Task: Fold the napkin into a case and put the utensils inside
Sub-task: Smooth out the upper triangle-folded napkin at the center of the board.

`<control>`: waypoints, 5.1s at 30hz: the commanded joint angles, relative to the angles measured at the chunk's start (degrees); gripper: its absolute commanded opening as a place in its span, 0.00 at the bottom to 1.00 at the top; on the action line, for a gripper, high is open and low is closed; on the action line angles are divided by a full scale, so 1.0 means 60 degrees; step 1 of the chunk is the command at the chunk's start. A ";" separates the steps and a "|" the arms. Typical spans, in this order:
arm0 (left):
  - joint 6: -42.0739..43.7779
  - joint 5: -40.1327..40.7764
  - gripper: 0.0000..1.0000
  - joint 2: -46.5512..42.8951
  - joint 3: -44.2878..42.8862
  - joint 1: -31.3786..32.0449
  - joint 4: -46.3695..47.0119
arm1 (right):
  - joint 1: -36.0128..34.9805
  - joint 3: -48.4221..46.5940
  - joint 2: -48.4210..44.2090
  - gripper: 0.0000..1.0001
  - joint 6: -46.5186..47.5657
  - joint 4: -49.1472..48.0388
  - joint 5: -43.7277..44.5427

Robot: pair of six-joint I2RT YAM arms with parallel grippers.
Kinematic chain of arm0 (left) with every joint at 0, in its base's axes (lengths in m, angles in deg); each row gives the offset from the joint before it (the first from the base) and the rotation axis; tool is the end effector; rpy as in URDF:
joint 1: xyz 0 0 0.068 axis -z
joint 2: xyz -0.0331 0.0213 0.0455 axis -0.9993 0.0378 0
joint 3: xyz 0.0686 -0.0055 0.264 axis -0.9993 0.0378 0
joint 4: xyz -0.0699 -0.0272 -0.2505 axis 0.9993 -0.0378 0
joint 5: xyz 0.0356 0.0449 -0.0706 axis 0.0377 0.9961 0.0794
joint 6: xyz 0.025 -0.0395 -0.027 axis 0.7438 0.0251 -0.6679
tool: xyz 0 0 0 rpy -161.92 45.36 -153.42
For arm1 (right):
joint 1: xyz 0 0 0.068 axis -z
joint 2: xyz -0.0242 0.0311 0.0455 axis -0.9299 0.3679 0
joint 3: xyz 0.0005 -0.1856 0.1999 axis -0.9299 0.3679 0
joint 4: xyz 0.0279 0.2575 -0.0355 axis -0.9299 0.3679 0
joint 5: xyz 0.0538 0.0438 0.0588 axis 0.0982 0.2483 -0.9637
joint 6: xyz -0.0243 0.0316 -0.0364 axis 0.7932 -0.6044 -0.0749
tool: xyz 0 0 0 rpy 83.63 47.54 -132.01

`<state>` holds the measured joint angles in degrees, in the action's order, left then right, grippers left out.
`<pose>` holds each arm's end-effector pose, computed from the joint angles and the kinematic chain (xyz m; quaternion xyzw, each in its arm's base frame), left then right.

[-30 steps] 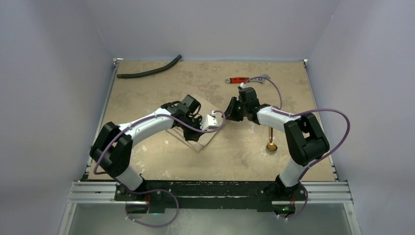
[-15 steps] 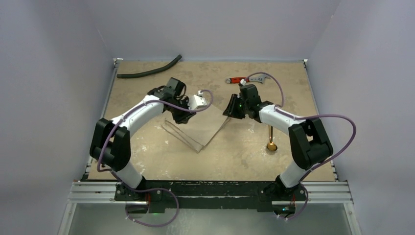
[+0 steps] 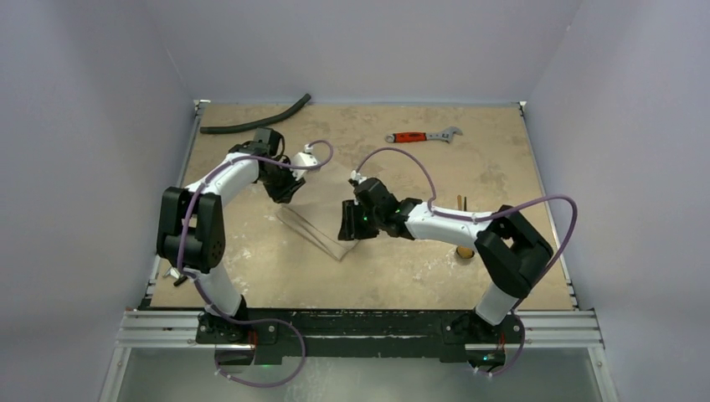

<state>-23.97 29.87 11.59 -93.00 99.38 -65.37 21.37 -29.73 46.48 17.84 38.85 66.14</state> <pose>0.3420 -0.0811 0.2047 0.4692 0.8514 -0.1010 0.2117 0.2410 0.2658 0.1997 -0.0886 0.9008 0.3317 0.2658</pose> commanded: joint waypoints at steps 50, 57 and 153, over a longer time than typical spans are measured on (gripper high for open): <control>0.2317 -0.0773 0.17 0.0204 0.0637 -0.0742 -0.0388 | -0.2369 -0.0852 0.0752 0.00 0.2653 0.0779 0.3817; 0.2296 -0.0746 0.15 0.0187 0.0685 -0.0768 -0.0377 | -0.2624 -0.0862 0.0565 0.00 0.2871 0.0940 0.3775; 0.1382 -0.0258 0.00 -0.0411 0.2107 -0.0716 0.1016 | 0.4202 0.2906 -0.0105 0.00 0.1450 -0.4376 -0.2488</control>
<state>-16.69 26.98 10.37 -81.38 95.60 -59.47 45.96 -13.09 46.46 27.11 15.83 52.90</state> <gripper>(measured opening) 0.003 0.005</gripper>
